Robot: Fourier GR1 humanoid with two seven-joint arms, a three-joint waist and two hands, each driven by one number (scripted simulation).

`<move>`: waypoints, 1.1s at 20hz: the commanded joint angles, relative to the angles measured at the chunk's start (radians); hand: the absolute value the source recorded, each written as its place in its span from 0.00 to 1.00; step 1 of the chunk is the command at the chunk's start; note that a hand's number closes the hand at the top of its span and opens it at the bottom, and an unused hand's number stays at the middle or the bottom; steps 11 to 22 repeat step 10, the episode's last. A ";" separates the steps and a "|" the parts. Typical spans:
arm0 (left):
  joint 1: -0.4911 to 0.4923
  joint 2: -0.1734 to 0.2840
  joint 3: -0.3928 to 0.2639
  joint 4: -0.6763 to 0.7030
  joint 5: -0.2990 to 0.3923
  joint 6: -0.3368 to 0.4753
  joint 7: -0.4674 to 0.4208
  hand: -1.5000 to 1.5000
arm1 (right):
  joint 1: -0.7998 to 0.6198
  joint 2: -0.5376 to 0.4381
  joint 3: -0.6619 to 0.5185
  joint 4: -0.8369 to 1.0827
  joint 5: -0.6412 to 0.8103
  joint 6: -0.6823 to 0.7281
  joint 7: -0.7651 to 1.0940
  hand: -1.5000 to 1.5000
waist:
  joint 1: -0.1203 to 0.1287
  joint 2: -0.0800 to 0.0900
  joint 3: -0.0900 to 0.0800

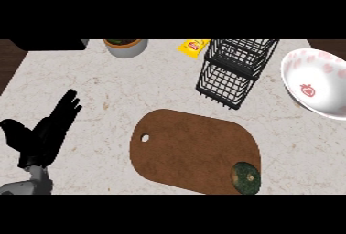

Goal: Pick the croissant from the cutting board and place it in the tiered basket

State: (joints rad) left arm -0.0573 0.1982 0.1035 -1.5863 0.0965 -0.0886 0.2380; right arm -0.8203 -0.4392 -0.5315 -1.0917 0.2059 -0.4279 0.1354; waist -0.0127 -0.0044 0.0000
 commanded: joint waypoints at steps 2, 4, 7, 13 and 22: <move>0.044 0.016 0.016 -0.032 0.025 -0.034 0.000 0.50 | 0.152 -0.115 -0.097 -0.125 -0.103 0.097 0.010 0.00 | 0.002 0.000 0.000; 0.031 -0.019 -0.018 -0.002 -0.039 0.012 -0.036 0.50 | 0.192 -0.164 -0.102 -0.195 -0.119 0.144 0.098 0.00 | -0.005 -0.001 0.000; 0.038 0.008 0.005 -0.061 0.002 -0.021 0.011 0.50 | 0.230 -0.238 -0.167 -0.131 -0.189 0.212 0.063 0.00 | 0.010 0.002 0.000; 0.033 0.023 0.018 -0.022 0.006 -0.043 0.002 0.50 | 0.286 -0.310 -0.230 -0.085 -0.263 0.315 -0.006 0.00 | 0.011 0.003 0.000; 0.033 0.023 0.018 -0.022 0.006 -0.043 0.002 0.50 | 0.286 -0.310 -0.230 -0.085 -0.263 0.315 -0.006 0.00 | 0.011 0.003 0.000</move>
